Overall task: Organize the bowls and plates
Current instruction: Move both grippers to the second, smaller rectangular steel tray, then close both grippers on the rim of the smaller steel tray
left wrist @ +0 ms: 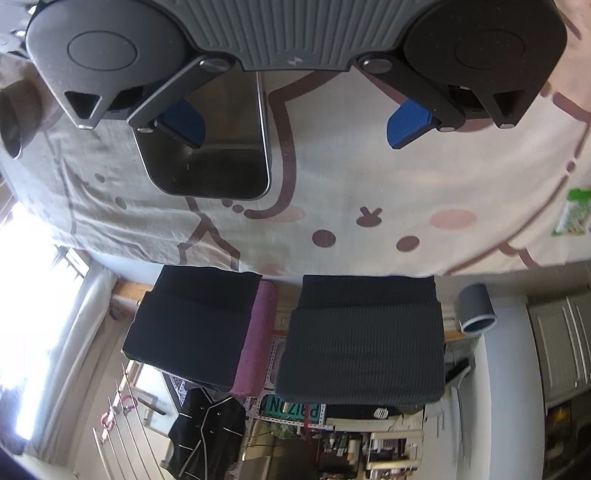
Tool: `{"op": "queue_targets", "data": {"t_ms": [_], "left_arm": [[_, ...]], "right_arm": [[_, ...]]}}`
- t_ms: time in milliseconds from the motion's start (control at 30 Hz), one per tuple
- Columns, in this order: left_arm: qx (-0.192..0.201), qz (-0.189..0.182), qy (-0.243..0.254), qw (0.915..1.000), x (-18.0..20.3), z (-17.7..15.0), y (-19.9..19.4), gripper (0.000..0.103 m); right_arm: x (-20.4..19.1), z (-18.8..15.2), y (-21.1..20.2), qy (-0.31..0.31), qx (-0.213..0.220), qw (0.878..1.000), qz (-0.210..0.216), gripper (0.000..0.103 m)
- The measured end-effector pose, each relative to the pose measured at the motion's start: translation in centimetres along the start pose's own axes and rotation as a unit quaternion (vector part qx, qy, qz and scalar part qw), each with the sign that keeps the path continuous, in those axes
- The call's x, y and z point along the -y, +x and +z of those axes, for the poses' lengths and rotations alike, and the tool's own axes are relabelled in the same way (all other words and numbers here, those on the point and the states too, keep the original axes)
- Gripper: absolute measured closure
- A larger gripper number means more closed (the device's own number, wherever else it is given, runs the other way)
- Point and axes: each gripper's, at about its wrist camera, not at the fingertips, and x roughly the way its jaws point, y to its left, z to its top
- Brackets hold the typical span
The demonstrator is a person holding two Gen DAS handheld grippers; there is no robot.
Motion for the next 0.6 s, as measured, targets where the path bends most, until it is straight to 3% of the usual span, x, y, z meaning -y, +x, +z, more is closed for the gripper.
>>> {"op": "queue_targets", "data": {"t_ms": [167, 467, 600], "left_arm": [[0.001, 0.018, 0.006, 0.9998, -0.7, -0.4, -0.1, 0.0], [0.0, 0.042, 0.019, 0.9989, -1.6, -0.4, -0.9, 0.0], [-0.022, 0.046, 0.023, 0.9984, -2.1, -0.5, -1.3, 0.0]], "right_arm": [[-1.2, -0.3, 0.5, -0.047, 0.001, 0.999, -0.004, 0.0], [0.7, 0.0, 0.6, -0.088, -0.008, 0.994, -0.068, 0.0], [1.7, 0.3, -0.1, -0.106, 0.005, 0.99, -0.092, 0.0]]}}
